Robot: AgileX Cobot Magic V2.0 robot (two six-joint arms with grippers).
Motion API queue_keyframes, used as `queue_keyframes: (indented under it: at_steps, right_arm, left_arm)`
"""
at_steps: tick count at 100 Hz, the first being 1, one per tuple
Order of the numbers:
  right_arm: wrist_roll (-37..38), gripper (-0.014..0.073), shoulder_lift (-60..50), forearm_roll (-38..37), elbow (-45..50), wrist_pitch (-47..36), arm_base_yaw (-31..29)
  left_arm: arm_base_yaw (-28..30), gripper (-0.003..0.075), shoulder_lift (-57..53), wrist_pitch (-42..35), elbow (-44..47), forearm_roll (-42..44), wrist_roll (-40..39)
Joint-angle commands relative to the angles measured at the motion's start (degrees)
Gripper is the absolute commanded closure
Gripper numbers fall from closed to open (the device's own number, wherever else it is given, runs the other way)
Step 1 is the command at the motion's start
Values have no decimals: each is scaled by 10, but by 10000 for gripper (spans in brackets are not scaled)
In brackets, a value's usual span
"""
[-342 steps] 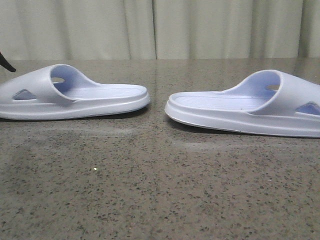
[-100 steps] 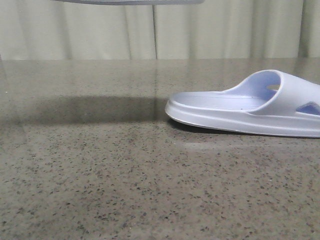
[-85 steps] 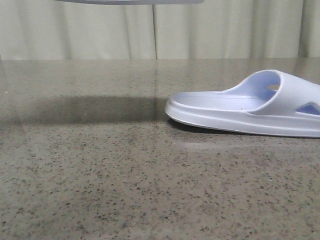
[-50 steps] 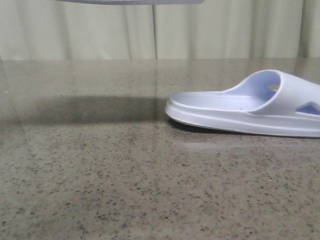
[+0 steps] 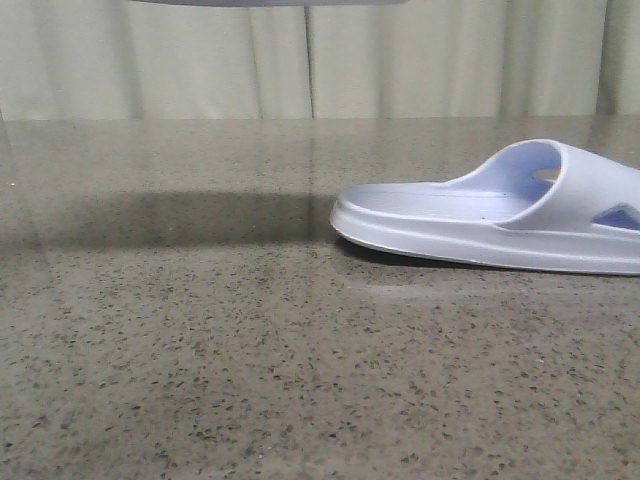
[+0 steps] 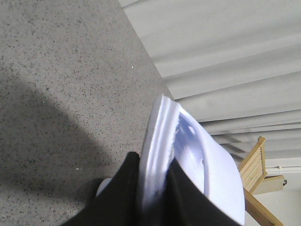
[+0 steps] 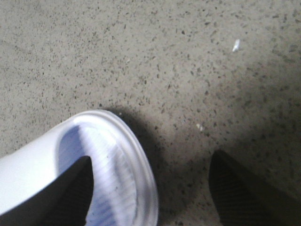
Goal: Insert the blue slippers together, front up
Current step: 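Pinch the other slipper's heel rim with the right gripper and lift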
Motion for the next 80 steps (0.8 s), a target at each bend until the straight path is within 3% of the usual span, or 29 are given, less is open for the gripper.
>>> queue_keyframes:
  at_steps: [1, 17, 41, 80]
  right_arm:
    - [0, 140, 9, 7, -15, -36, -4]
    - [0, 151, 28, 10, -15, -42, -4]
    - [0, 284, 36, 23, -15, -42, 3]
    - [0, 286, 36, 25, -15, -52, 47]
  left_arm:
    - [-4, 691, -8, 2, -15, -36, -1]
    - [-4, 691, -8, 2, -15, -39, -1]
    - [-4, 691, -8, 2, -15, -40, -1]
    - [-4, 691, -8, 2, -15, -43, -1]
